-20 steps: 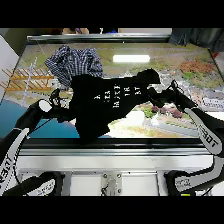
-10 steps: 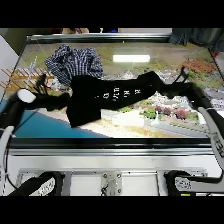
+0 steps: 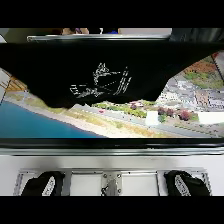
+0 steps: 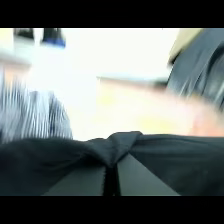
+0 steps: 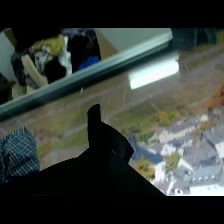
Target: Fold the clothes and pants, and hang the long-sleeved shirts on hangers.
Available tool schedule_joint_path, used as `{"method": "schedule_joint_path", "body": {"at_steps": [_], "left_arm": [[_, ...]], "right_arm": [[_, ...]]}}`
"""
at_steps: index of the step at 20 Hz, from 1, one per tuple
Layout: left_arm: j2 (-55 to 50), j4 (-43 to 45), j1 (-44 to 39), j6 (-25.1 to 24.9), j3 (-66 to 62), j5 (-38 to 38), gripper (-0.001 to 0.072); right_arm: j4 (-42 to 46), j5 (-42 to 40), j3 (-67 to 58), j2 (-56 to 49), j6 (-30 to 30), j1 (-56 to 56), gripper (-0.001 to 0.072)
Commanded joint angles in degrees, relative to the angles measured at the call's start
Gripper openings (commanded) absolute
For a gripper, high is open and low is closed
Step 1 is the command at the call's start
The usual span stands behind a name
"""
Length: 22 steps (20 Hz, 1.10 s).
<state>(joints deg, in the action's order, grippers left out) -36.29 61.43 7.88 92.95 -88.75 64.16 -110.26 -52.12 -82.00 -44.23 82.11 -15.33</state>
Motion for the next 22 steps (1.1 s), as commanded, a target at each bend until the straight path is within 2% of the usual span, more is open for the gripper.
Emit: {"method": "schedule_joint_path", "body": {"at_steps": [1, 3, 6, 10, 12, 15, 17, 20, 22], "left_arm": [[7.3, 0.5, 0.2, 0.3, -8.4, 0.4, 0.0011], [8.2, 0.7, 0.2, 0.9, -11.6, 0.4, 0.001], [6.3, 4.0, 0.9, 3.4, -13.4, 2.9, 0.001], [-0.7, 4.3, 4.1, 6.1, -4.3, 10.2, 0.001], [-5.8, 4.4, 4.1, 6.1, 2.7, 11.3, 0.001], [-16.2, 4.4, 4.1, 5.8, 12.0, 6.6, 0.001], [-24.3, 2.9, 4.1, 4.7, 15.1, 2.4, 0.001], [-37.1, -3.3, 3.1, -2.4, 15.0, -4.0, 0.001], [-45.1, -3.0, 1.4, -3.6, 10.8, -4.1, 0.001]], "right_arm": [[2.8, -1.7, -1.7, 11.5, -1.5, -0.8, 0.0014], [6.2, -1.7, -1.9, 15.1, -4.6, -0.8, 0.0015], [7.2, -2.1, -3.1, 16.0, -5.6, -0.8, 0.0014], [6.2, -4.6, -3.1, 10.2, -5.6, -0.7, 0.0014], [3.5, -9.1, -3.1, 3.5, -4.4, -0.5, 0.0014], [4.3, -13.5, -3.1, -11.7, -1.7, 3.7, 0.0014], [4.9, -11.9, -3.1, -22.9, -0.8, 7.0, 0.0014], [4.6, -6.9, -5.3, -37.7, -1.7, 9.2, 0.0014], [4.6, -5.1, -8.8, -44.4, -2.0, 9.8, 0.0014]]}}
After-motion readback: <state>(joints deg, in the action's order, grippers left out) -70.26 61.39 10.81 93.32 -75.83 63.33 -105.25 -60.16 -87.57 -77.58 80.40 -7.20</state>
